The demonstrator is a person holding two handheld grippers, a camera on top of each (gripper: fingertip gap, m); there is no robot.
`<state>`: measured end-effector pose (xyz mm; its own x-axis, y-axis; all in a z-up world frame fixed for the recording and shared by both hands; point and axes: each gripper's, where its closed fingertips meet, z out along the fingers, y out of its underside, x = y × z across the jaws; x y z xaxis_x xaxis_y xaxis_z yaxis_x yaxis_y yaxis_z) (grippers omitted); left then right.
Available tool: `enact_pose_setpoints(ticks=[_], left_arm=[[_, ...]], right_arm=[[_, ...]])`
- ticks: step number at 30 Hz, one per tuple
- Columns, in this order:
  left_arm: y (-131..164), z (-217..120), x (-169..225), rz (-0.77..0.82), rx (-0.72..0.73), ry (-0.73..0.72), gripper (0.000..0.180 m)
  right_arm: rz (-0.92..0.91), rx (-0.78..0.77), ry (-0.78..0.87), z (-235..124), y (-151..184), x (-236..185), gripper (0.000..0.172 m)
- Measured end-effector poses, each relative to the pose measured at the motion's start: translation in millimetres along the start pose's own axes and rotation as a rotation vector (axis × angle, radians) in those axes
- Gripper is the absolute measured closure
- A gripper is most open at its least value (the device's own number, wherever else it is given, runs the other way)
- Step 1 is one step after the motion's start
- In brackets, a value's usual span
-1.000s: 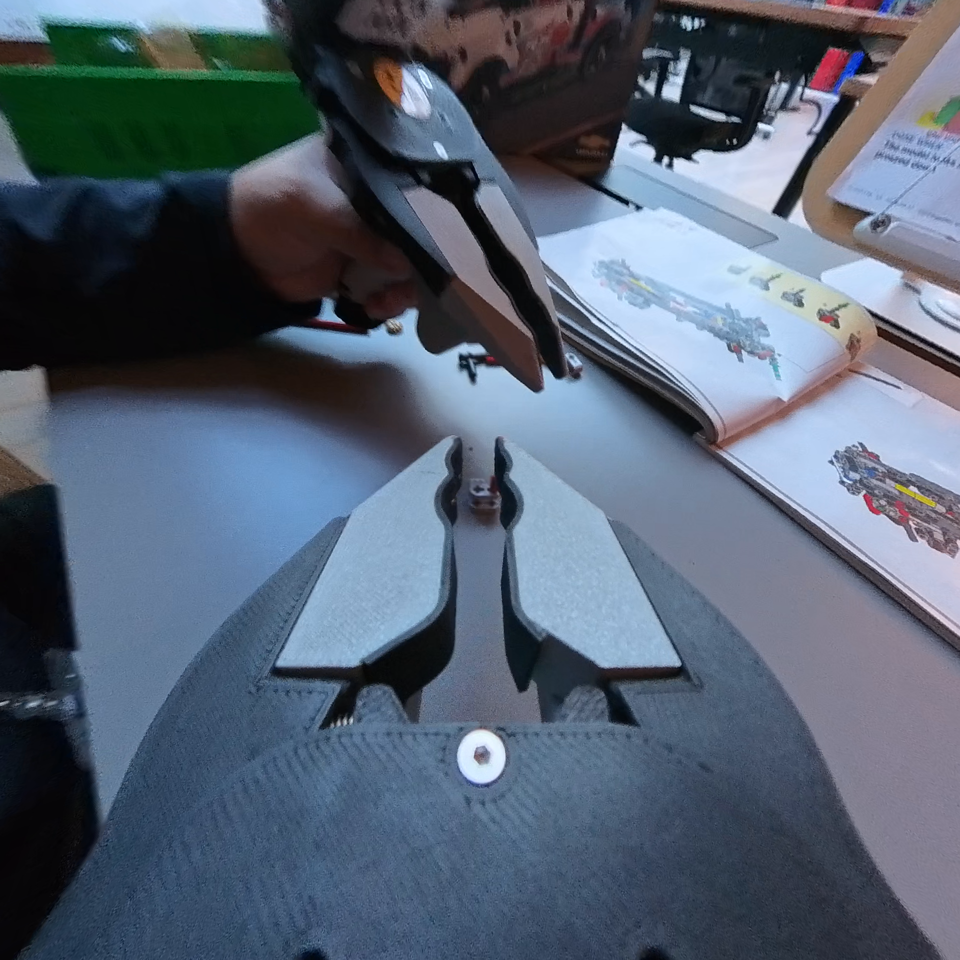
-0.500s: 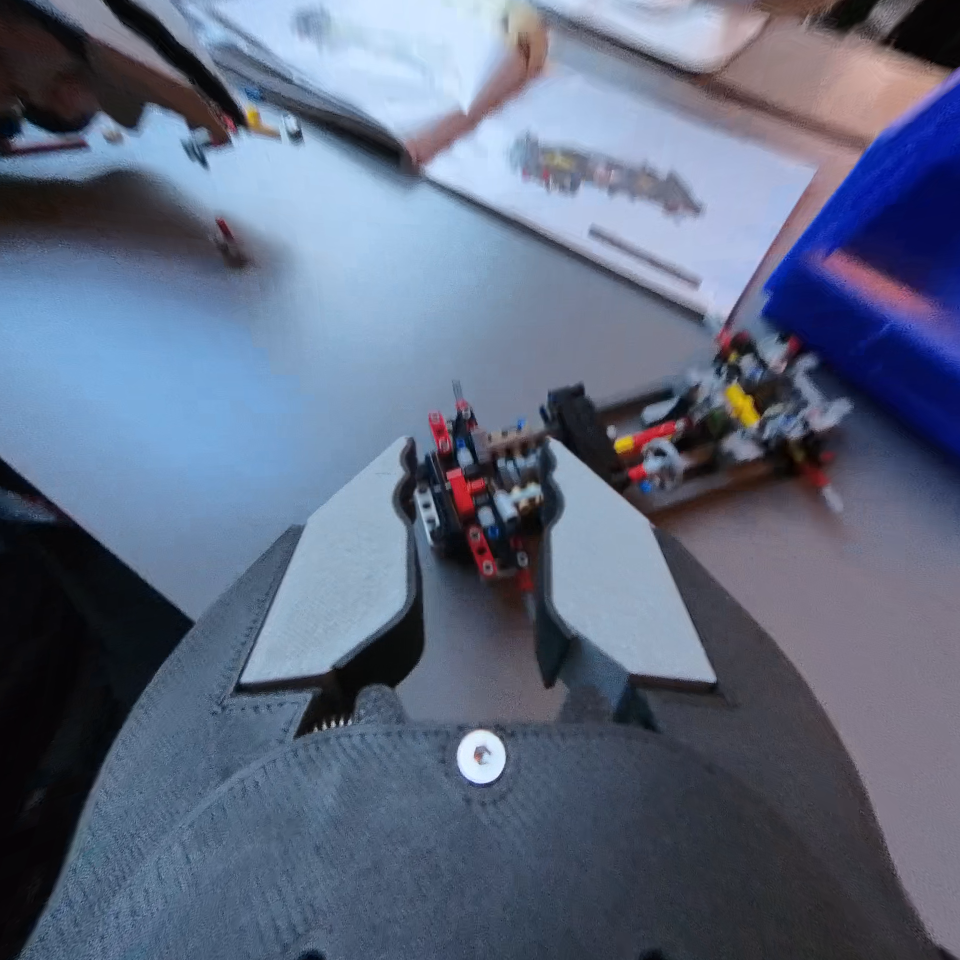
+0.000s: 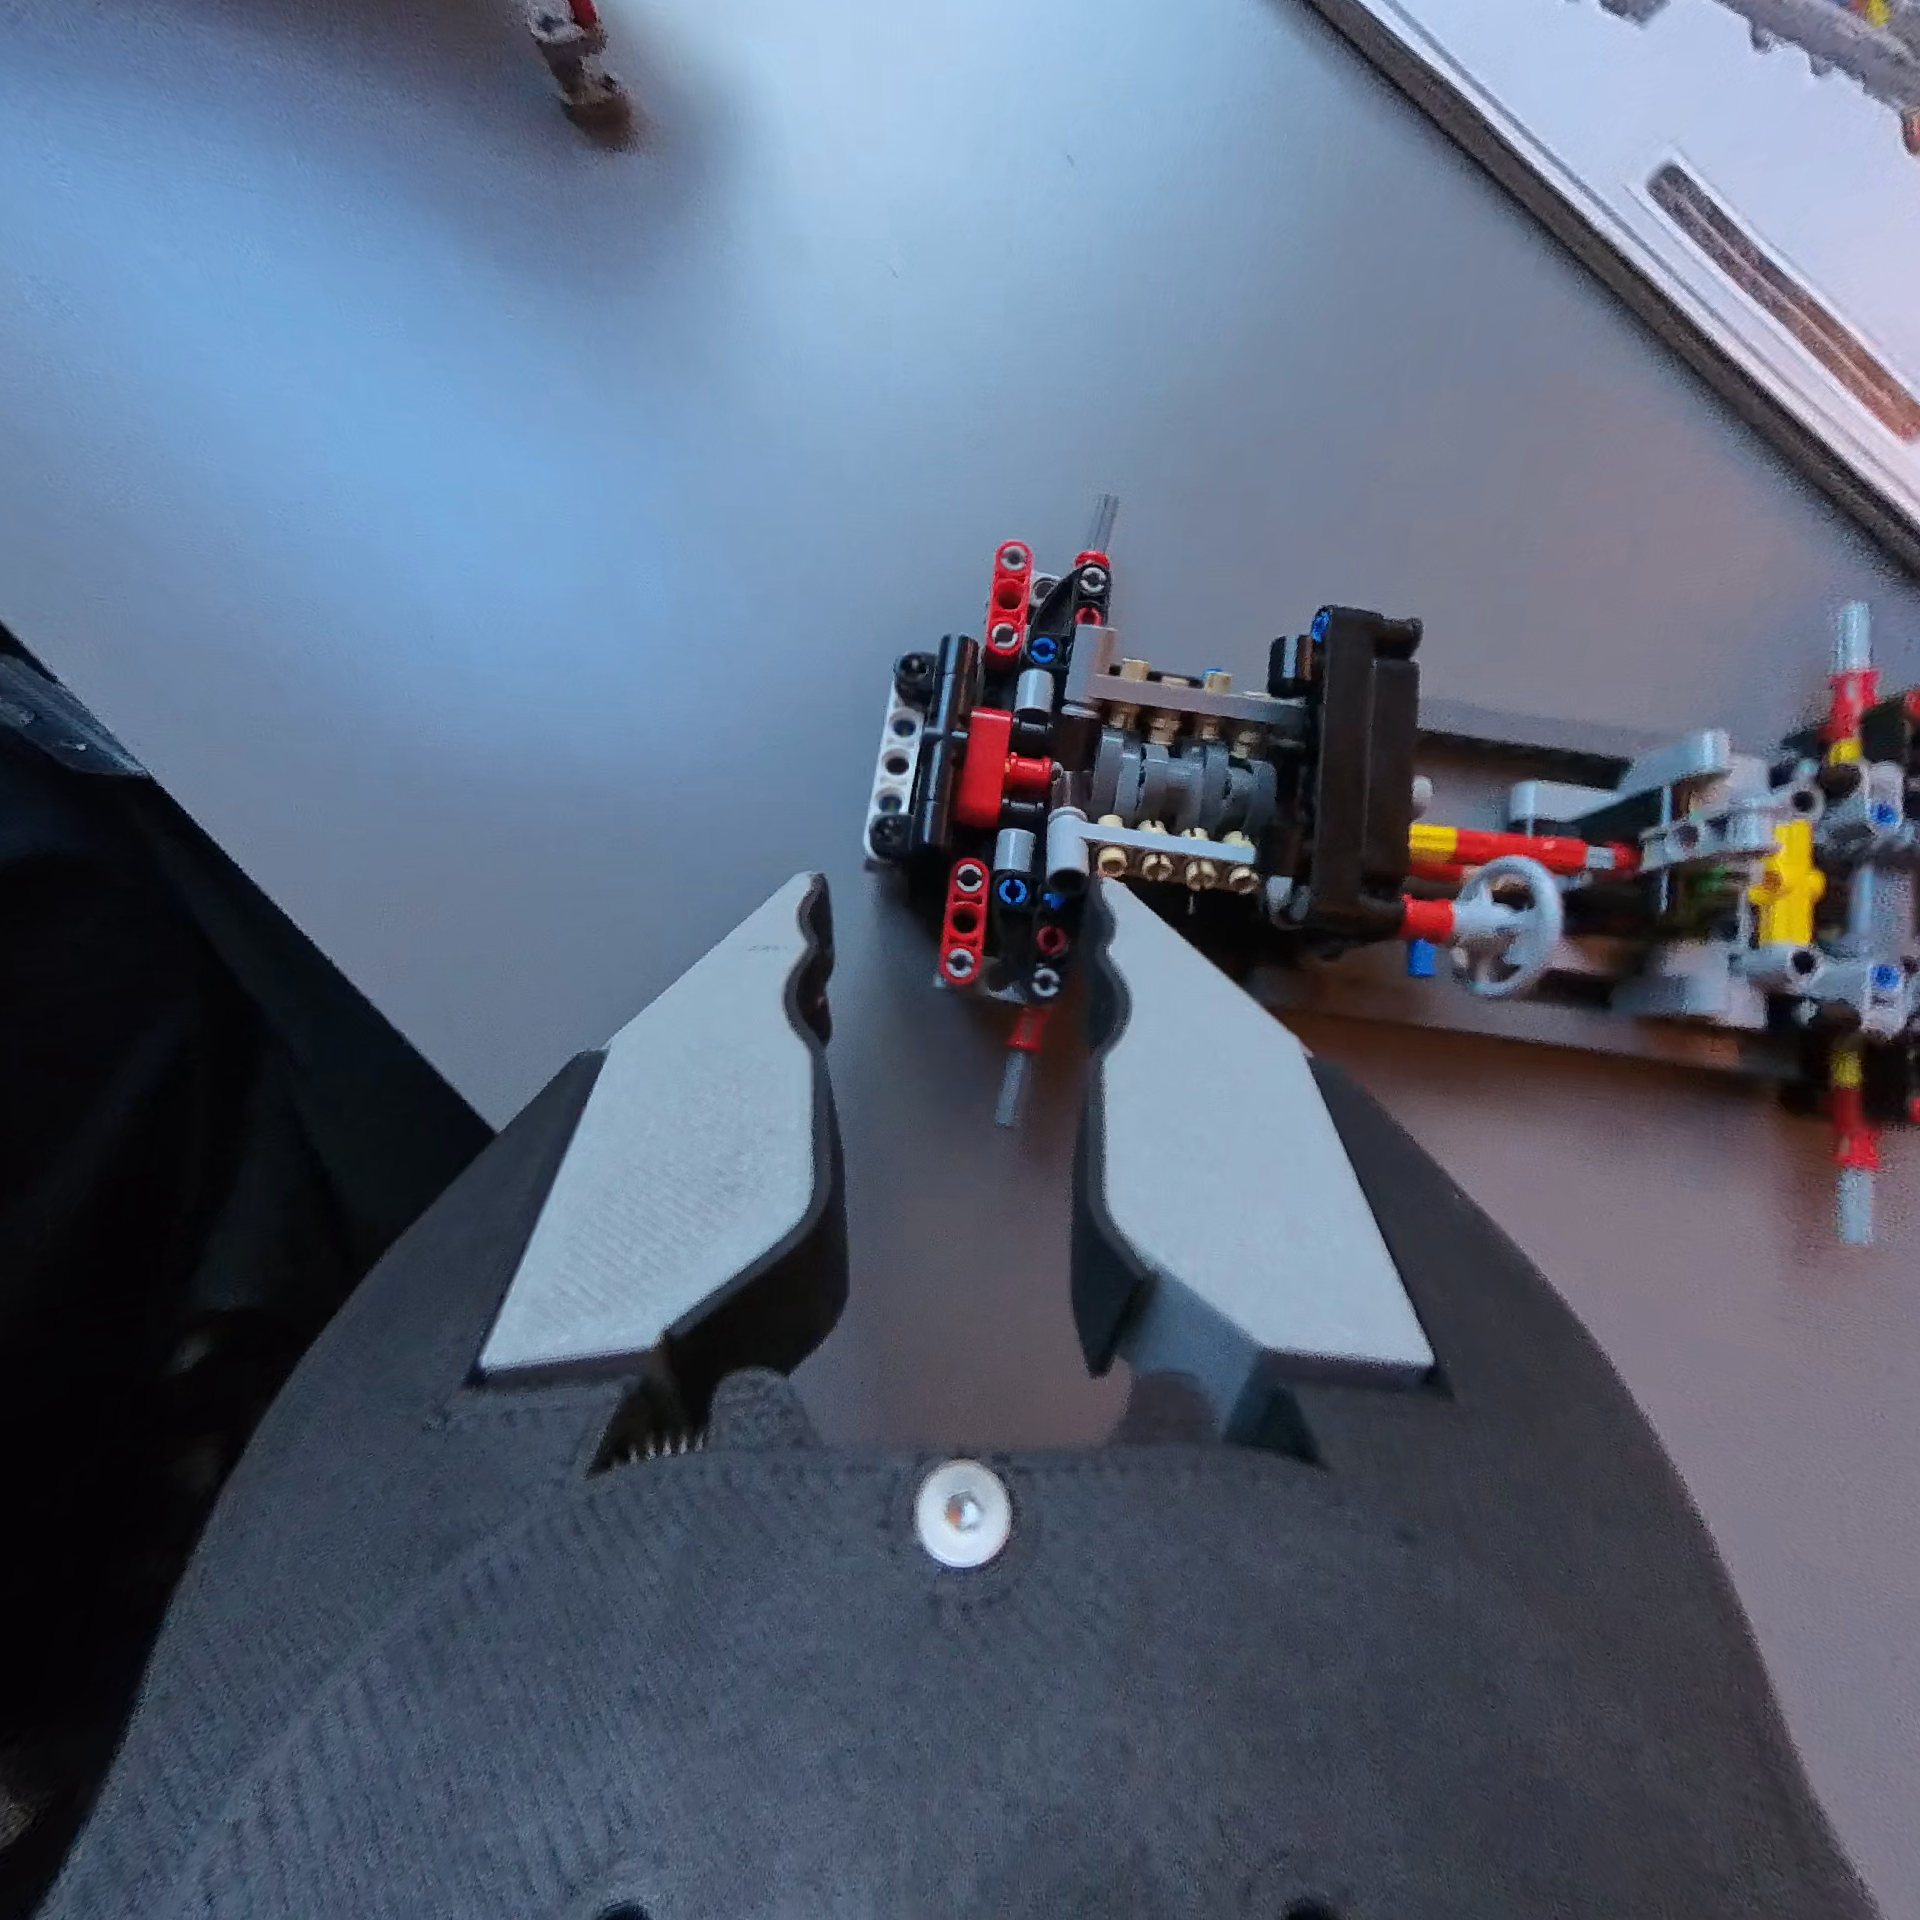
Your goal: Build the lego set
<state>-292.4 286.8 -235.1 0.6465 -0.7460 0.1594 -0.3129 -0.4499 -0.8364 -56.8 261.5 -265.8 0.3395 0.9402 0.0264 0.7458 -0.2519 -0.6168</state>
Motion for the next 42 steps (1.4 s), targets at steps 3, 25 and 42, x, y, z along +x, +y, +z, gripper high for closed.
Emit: enact_pose_setpoints(ticks=[3,25,42], left_arm=[[0.7,0.2,-0.6,-0.001,-0.002,-0.001,0.168],[-3.9,-8.5,-13.3,-0.057,0.04,-0.05,0.17],[10.3,-0.5,-13.3,-0.027,-0.001,-0.067,0.172]], right_arm=[[-0.002,0.028,0.01,13.1,-18.6,-5.7,0.128],[0.135,0.63,0.428,-58.5,-70.2,130.6,0.138],[0.578,0.967,0.31,-85.7,-15.2,226.8,0.139]])
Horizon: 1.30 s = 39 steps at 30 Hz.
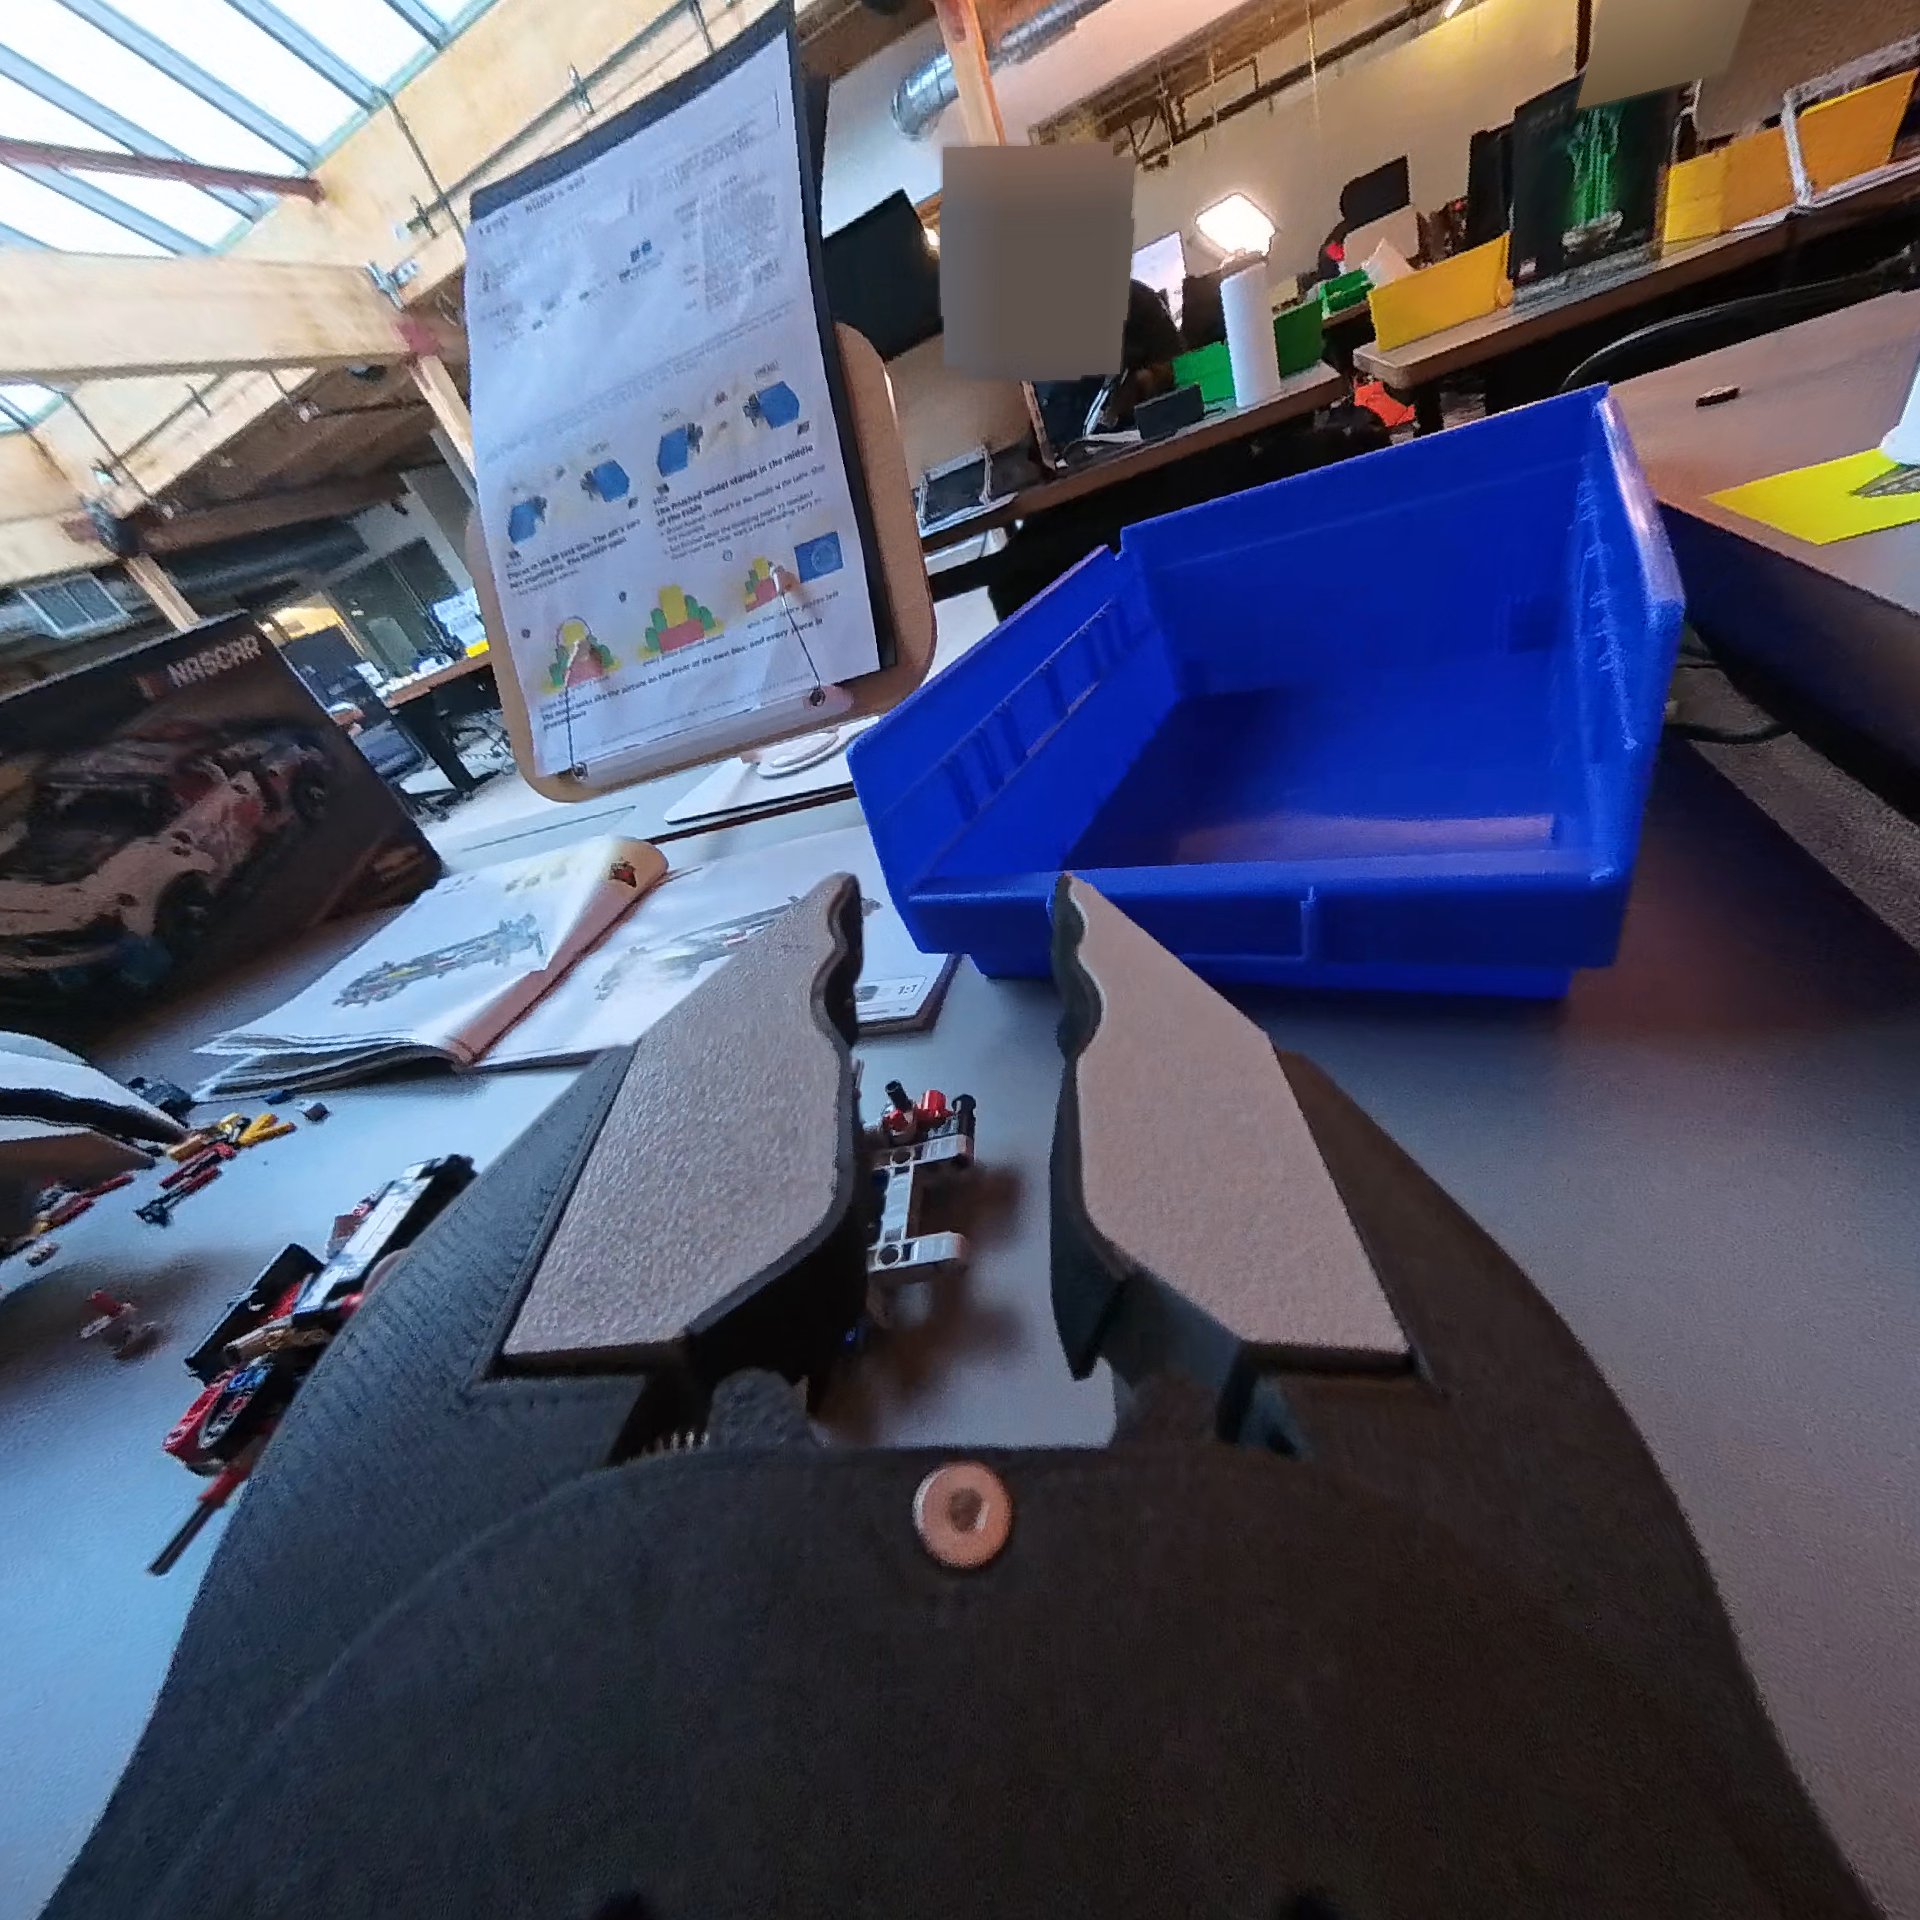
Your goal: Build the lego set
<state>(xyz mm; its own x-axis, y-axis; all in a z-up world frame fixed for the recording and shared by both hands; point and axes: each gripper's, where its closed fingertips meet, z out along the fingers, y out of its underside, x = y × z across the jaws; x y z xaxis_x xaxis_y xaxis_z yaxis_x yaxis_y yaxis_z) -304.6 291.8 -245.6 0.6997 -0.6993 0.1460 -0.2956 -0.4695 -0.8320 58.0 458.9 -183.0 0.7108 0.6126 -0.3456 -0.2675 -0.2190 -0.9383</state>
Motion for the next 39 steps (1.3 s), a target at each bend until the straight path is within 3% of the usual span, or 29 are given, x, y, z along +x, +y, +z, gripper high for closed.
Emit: enact_pose_setpoints(ticks=[10,22,26,31,36,39], left_arm=[[7.8,6.2,1.7,-0.03,-0.021,0.026,0.173],[11.0,14.3,16.7,0.099,-0.066,0.018,0.171],[26.2,30.0,33.3,0.135,-0.222,0.017,0.145],[-16.0,55.4,81.8,0.348,-0.185,-0.054,0.129],[-41.7,89.0,103.9,0.338,-0.255,-0.019,0.098],[-48.4,105.7,102.0,0.383,-0.293,-0.061,0.097]], right_arm=[[0.008,-0.077,-0.08,7.8,10.7,-10.2,0.141],[-0.04,-0.161,-0.108,14.7,22.9,-19.4,0.145],[-0.015,-0.217,-0.033,9.0,31.3,-10.1,0.147],[-0.011,-0.36,-0.019,-9.7,53.1,-11.8,0.15],[0.014,-0.52,-0.156,-23.6,79.8,-37.9,0.147],[-0.018,-0.562,-0.215,-26.5,87.2,-50.2,0.147]])
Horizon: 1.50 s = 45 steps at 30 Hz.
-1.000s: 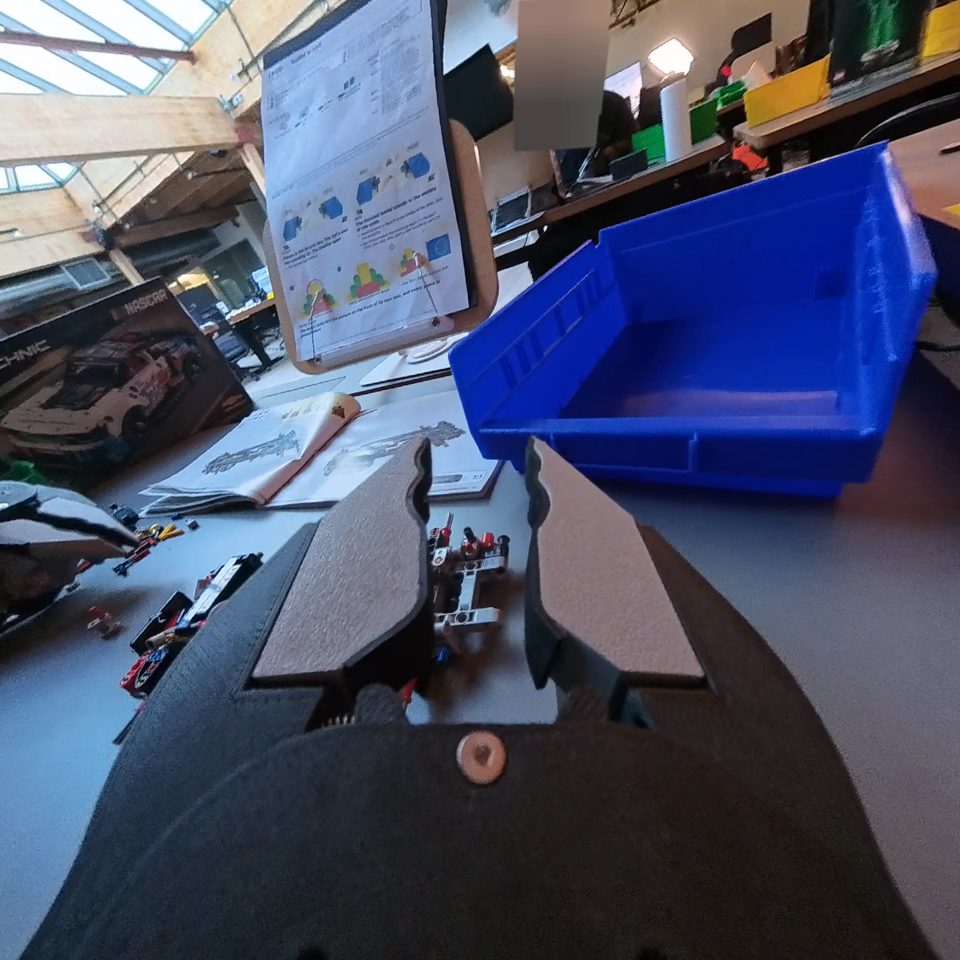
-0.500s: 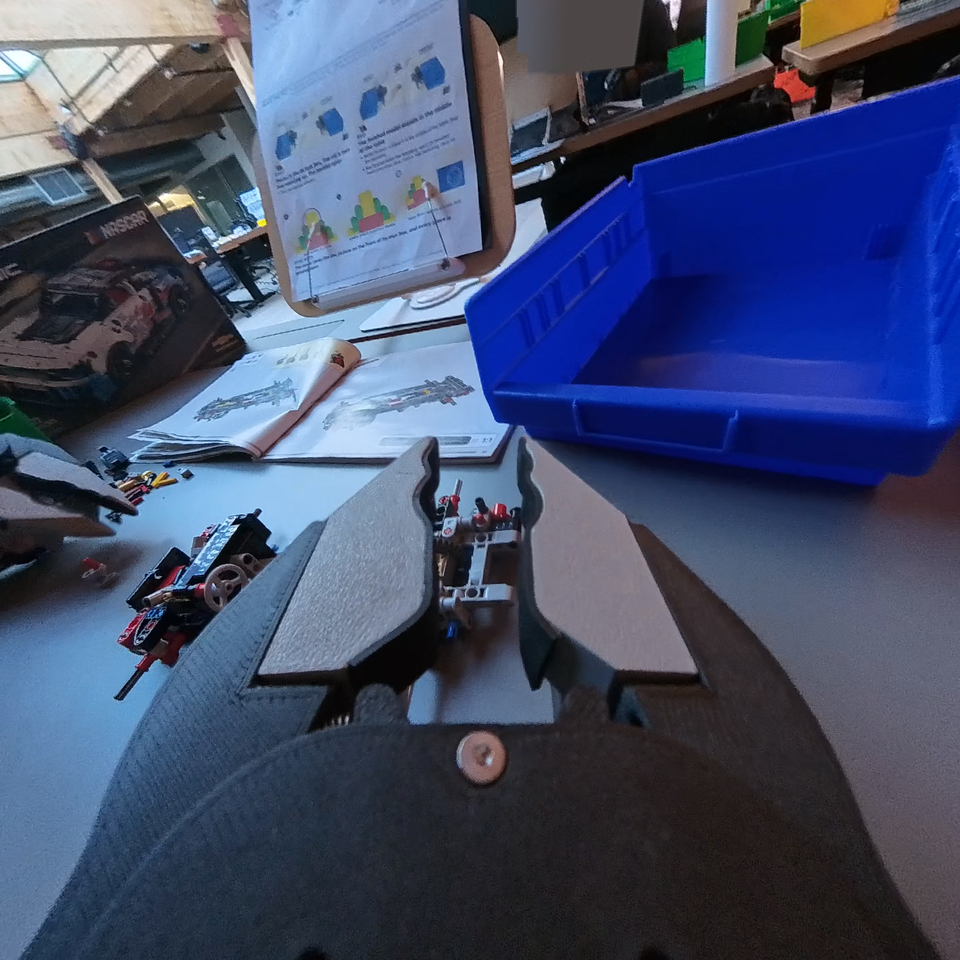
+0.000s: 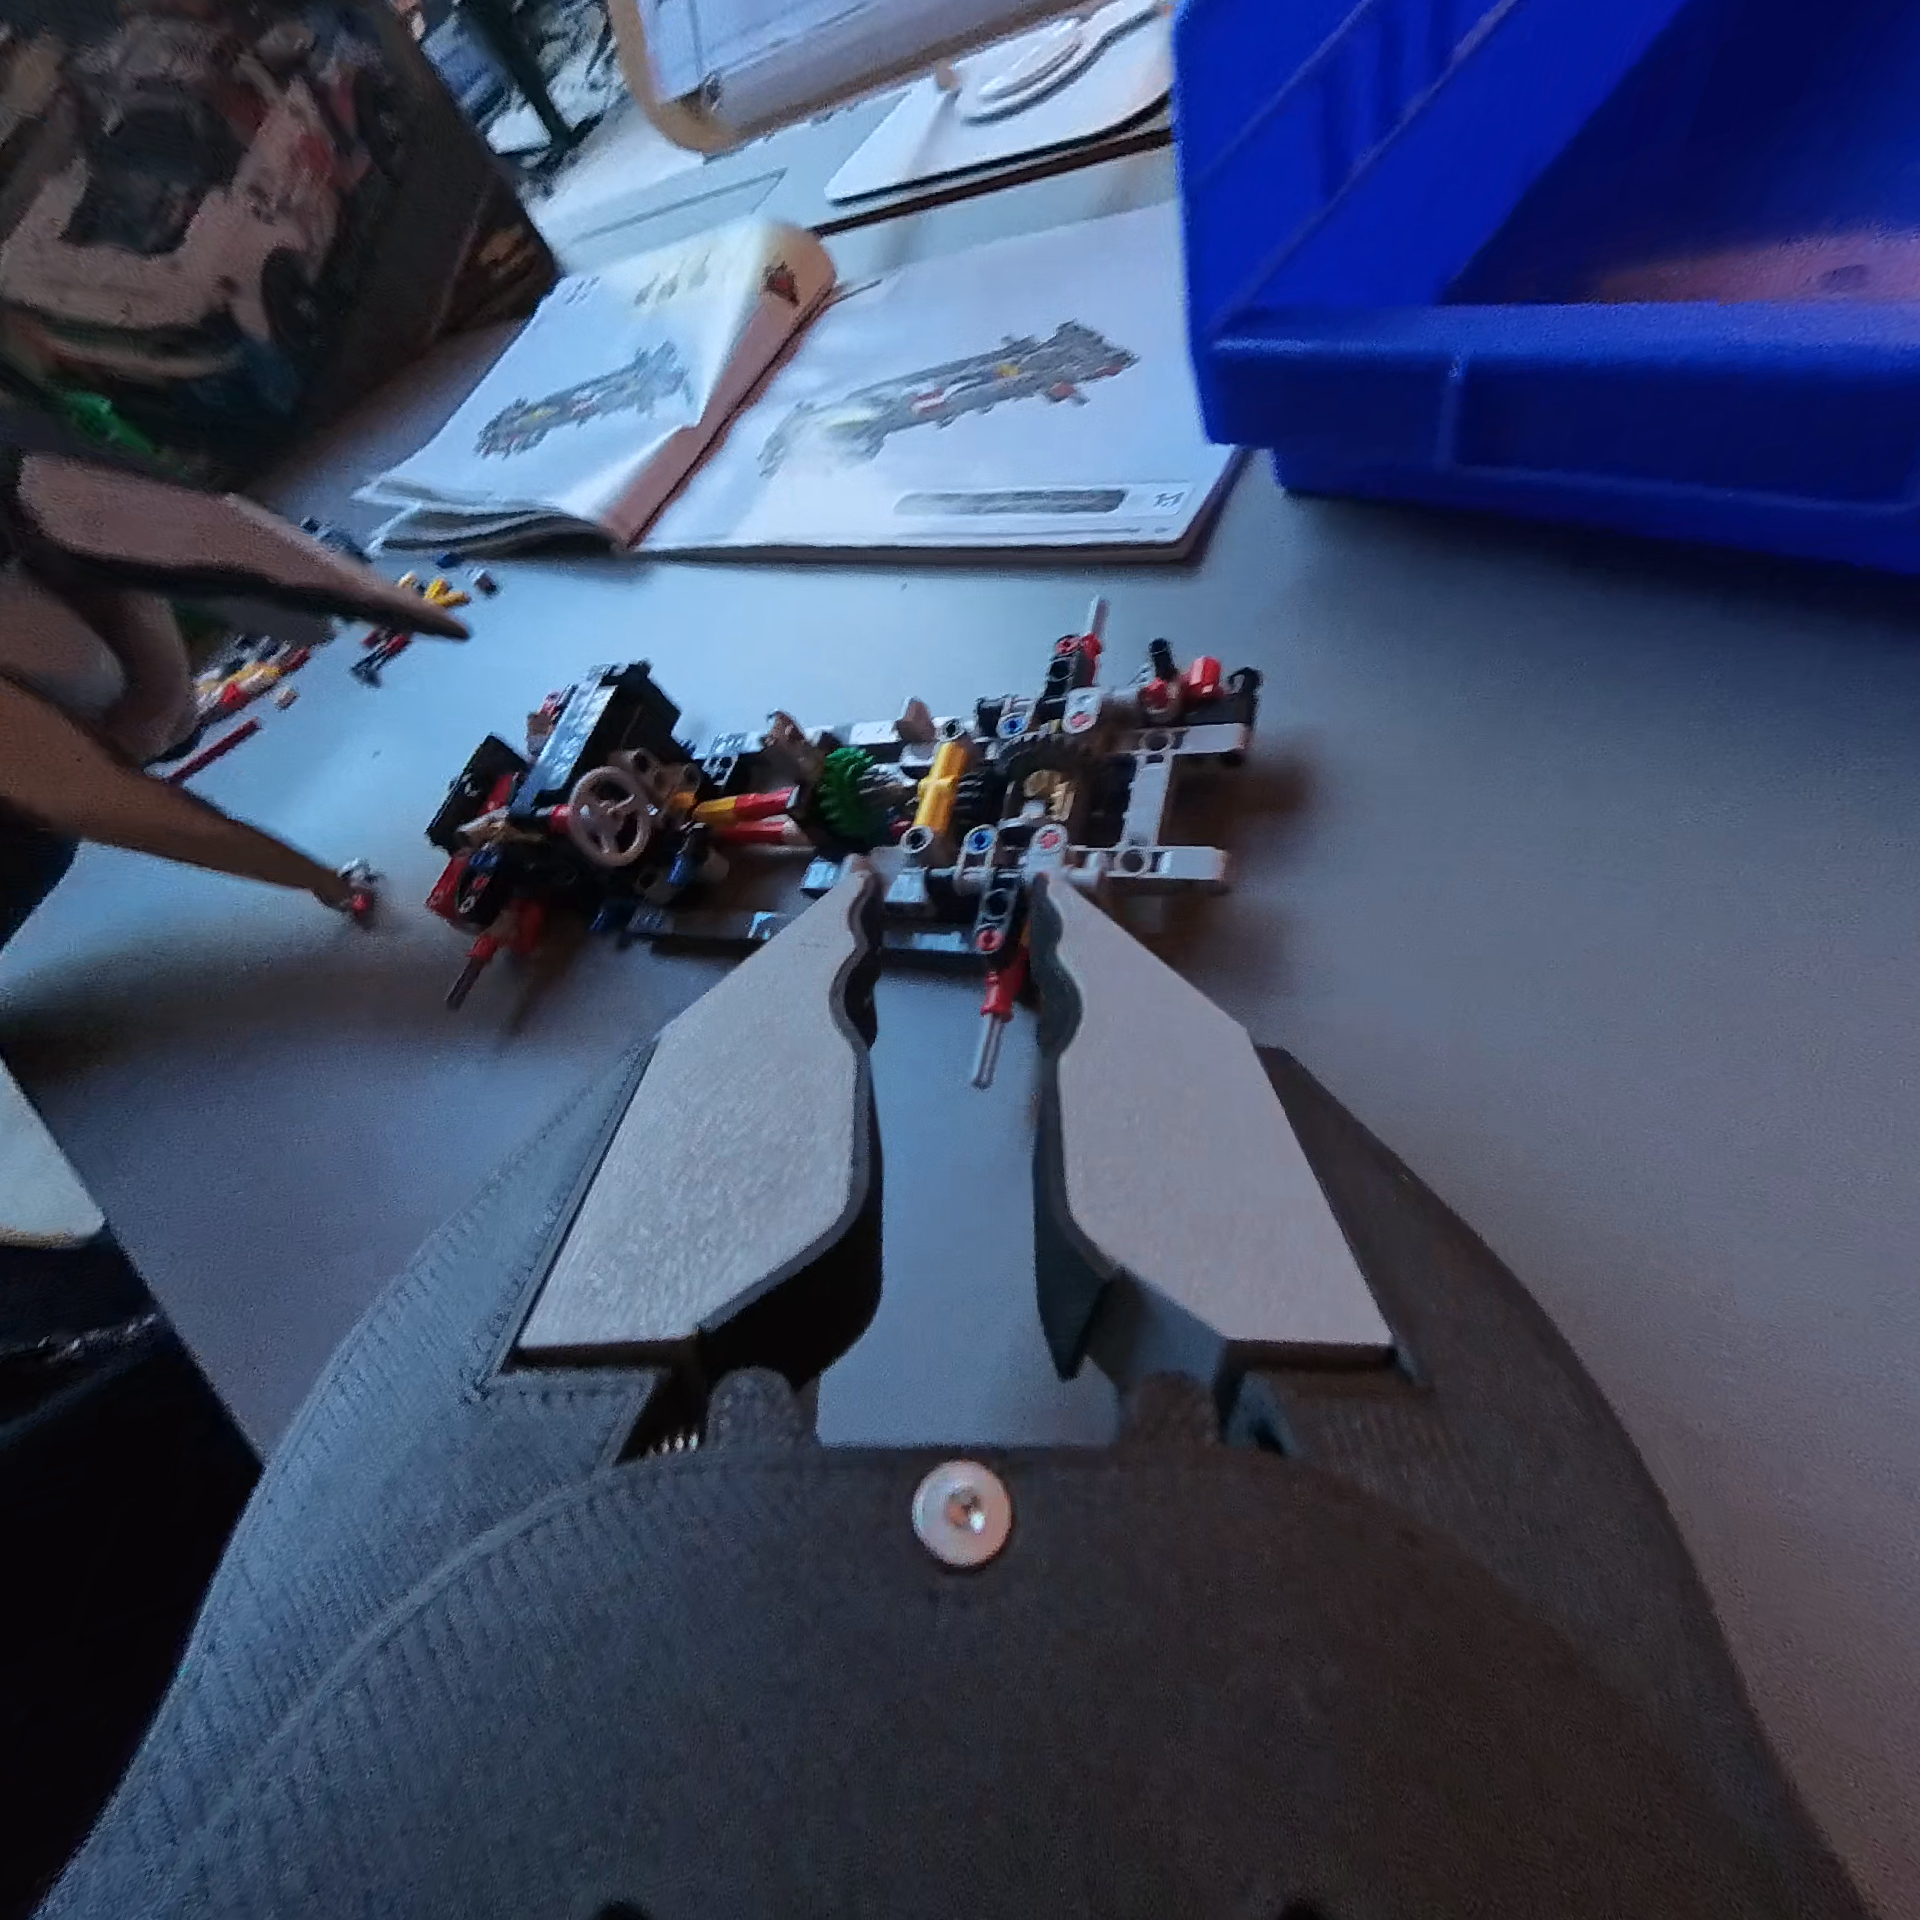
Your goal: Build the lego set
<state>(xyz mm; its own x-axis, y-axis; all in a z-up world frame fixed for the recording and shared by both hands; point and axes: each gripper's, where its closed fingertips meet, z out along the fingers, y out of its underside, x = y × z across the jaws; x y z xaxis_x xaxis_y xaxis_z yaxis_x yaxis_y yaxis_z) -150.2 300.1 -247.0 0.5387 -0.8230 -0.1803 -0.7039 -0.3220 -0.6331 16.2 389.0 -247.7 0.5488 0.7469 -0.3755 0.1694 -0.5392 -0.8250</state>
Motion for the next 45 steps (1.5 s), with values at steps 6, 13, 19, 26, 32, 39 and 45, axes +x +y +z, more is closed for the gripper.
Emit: enact_pose_setpoints(ticks=[6,13,19,26,32,39,45], left_arm=[[14.6,28.2,-11.7,-0.029,-0.144,0.006,0.08],[14.7,33.9,-7.1,-0.037,-0.147,0.04,0.074],[16.7,38.3,-11.6,0.034,-0.126,0.041,0.089],[46.4,24.4,-77.1,-0.067,-0.214,-0.129,0.1],[61.2,6.0,-91.4,-0.139,-0.213,-0.197,0.107],[80.9,-33.5,-89.5,-0.24,-0.155,-0.261,0.11],[112.9,-59.0,-81.1,-0.317,-0.156,-0.309,0.116]], right_arm=[[-0.019,-0.126,-0.301,8.4,18.0,-48.8,0.147],[-0.101,0.139,-0.181,-13.1,-20.5,-23.2,0.148],[0.01,0.171,-0.061,-20.2,-28.5,15.8,0.14],[0.003,0.233,0.046,-29.9,-34.0,28.5,0.145],[0.116,0.393,0.027,-55.5,-47.1,42.0,0.146],[0.098,0.414,0.021,-59.3,-49.0,39.4,0.146],[0.101,0.387,0.013,-55.2,-46.4,39.1,0.146]])
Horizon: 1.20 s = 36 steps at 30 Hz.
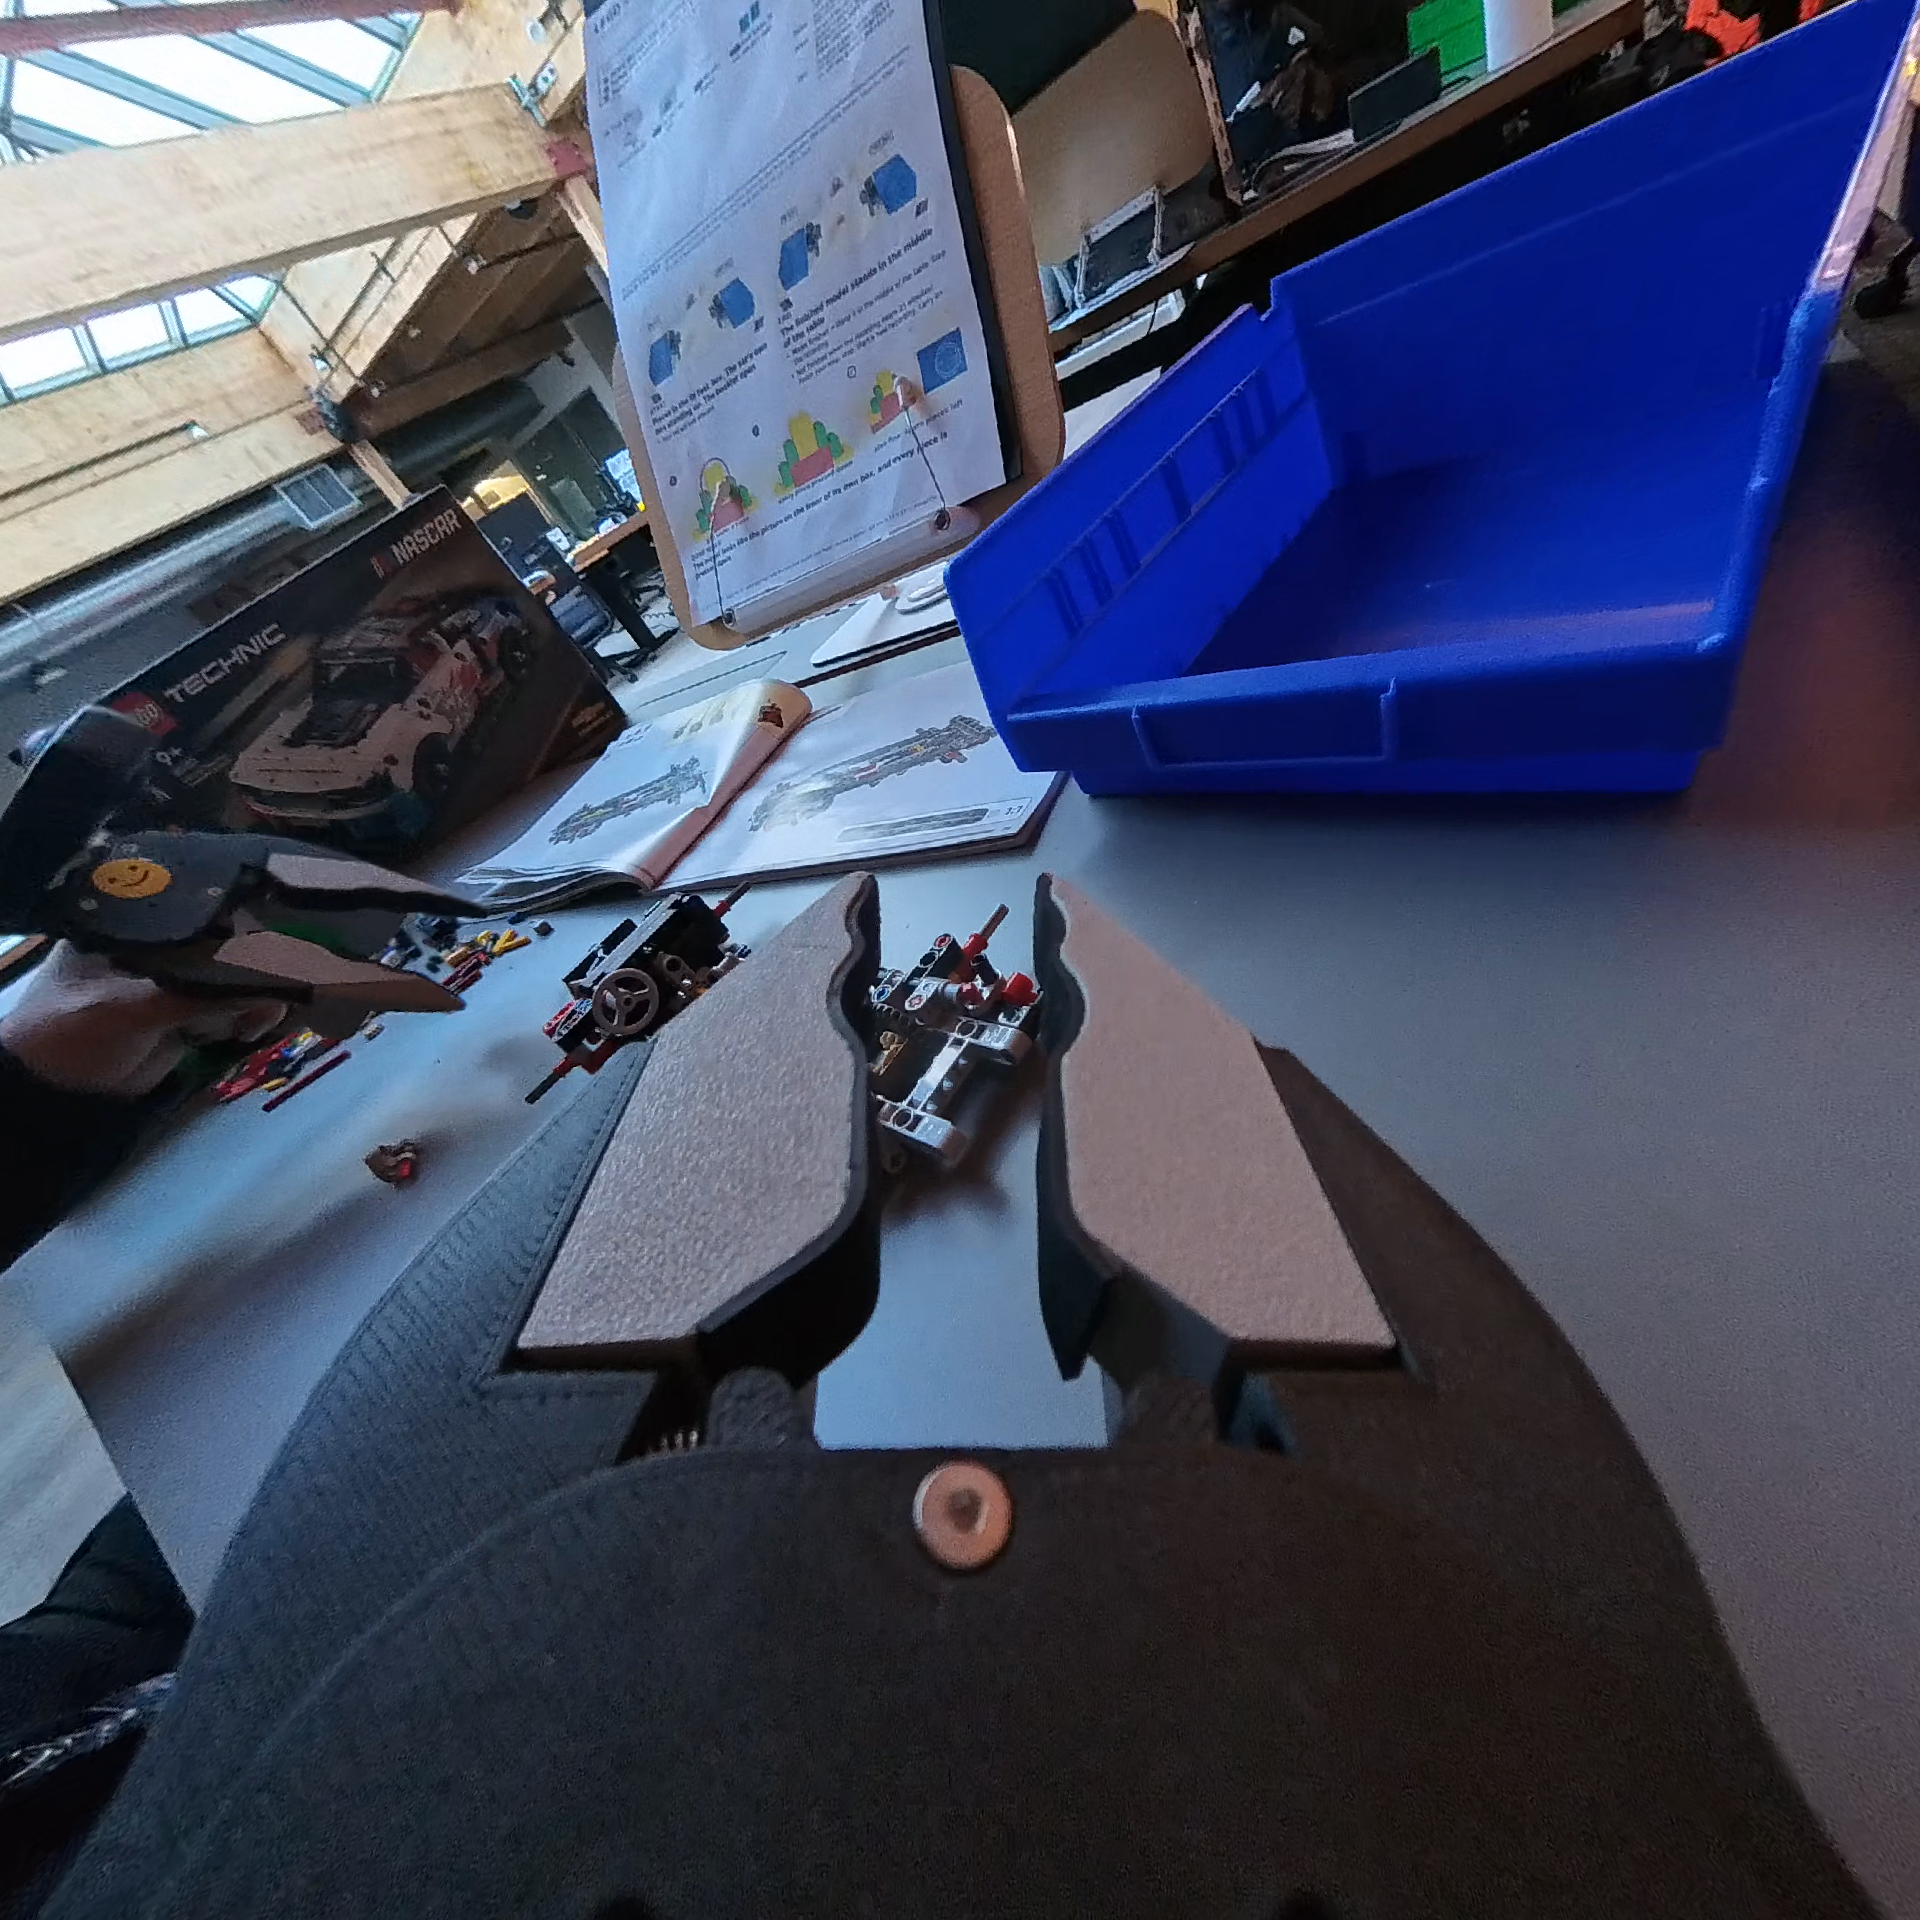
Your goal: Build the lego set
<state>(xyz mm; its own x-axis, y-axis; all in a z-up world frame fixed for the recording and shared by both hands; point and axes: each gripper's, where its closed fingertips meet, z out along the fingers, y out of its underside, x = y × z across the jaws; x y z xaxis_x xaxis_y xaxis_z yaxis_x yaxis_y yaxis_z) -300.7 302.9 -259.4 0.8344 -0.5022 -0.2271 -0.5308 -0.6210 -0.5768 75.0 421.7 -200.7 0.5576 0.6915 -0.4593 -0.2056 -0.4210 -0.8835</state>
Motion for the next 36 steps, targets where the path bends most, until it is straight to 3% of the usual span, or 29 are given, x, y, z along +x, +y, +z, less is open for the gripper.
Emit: enact_pose_setpoints(ticks=[4,8,13,18,22,31,36], left_arm=[[13.1,-5.9,-0.6,-0.023,0.015,0.006,0.116],[8.4,-8.4,5.7,-0.03,0.075,0.059,0.116],[-33.9,-6.3,33.0,0.116,0.138,0.189,0.1],[-96.9,16.3,62.1,0.333,0.194,0.262,0.089],[-118.4,40.0,87.5,0.392,0.156,0.375,0.075],[-120.9,72.0,108.0,0.475,0.075,0.43,0.079],[-119.7,78.6,113.4,0.499,0.061,0.433,0.079]], right_arm=[[0.005,-0.014,0.004,1.6,2.2,1.1,0.146],[0.003,-0.072,-0.003,7.6,10.1,0.1,0.145],[0.108,-0.294,-0.036,22.9,37.9,4.7,0.153],[0.352,-0.548,-0.054,37.0,56.4,12.5,0.148],[0.493,-0.67,-0.066,41.7,67.5,13.4,0.15],[0.591,-0.726,-0.08,49.1,79.7,12.1,0.157],[0.676,-0.68,-0.145,54.0,75.2,6.7,0.146]])
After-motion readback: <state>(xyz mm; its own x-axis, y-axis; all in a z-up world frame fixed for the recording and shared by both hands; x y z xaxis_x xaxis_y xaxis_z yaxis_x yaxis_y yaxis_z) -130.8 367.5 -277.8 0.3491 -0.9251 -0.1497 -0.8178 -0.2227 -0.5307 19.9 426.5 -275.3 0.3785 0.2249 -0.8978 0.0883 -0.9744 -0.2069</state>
